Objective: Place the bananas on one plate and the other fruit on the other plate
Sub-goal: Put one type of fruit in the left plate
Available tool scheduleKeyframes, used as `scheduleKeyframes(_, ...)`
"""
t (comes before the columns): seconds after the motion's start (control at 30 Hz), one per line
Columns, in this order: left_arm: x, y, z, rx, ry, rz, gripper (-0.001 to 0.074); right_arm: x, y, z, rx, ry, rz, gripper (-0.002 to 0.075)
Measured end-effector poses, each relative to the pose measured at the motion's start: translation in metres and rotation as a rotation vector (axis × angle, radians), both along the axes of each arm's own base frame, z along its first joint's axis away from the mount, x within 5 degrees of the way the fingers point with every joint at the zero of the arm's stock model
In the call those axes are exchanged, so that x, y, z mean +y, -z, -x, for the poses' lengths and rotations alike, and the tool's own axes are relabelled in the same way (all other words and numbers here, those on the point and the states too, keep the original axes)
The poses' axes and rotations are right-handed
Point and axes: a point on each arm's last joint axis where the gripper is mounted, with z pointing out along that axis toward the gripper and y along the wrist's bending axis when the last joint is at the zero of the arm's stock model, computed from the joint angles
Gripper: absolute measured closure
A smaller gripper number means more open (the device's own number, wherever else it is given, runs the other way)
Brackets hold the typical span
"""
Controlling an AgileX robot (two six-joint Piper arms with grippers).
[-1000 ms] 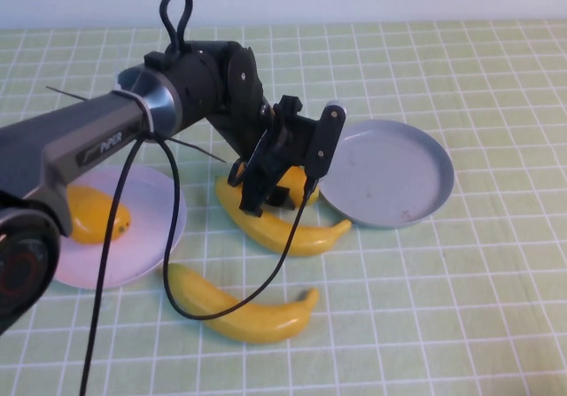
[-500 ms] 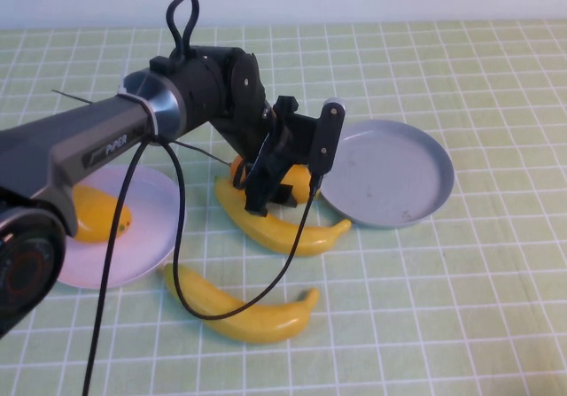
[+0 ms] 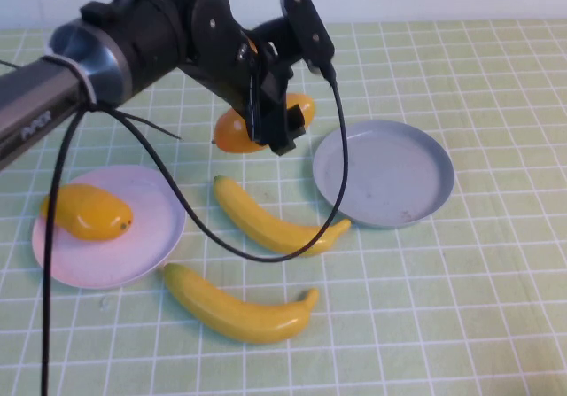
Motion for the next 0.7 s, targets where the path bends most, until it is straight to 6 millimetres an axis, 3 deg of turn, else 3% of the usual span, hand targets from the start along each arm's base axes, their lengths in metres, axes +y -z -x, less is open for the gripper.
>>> scheduleKeyframes(0.13, 0.014, -0.019, 0.012, 0.136, -0.297, 0.089, 0.0289, 0.000, 0.000, 0.000, 0.000, 0.000, 0.000, 0.0742)
scheduleKeyframes(0.3, 0.030, -0.016, 0.024, 0.314, -0.592, 0.050, 0.0289, 0.000, 0.000, 0.000, 0.000, 0.000, 0.000, 0.0742)
scheduleKeyframes(0.43, 0.039, -0.011, 0.032, 0.392, -0.687, -0.048, 0.0289, 0.000, 0.000, 0.000, 0.000, 0.000, 0.000, 0.0741)
scheduleKeyframes(0.7, 0.051, -0.006, 0.031, 0.411, -0.753, -0.070, 0.0289, 0.000, 0.000, 0.000, 0.000, 0.000, 0.000, 0.0742)
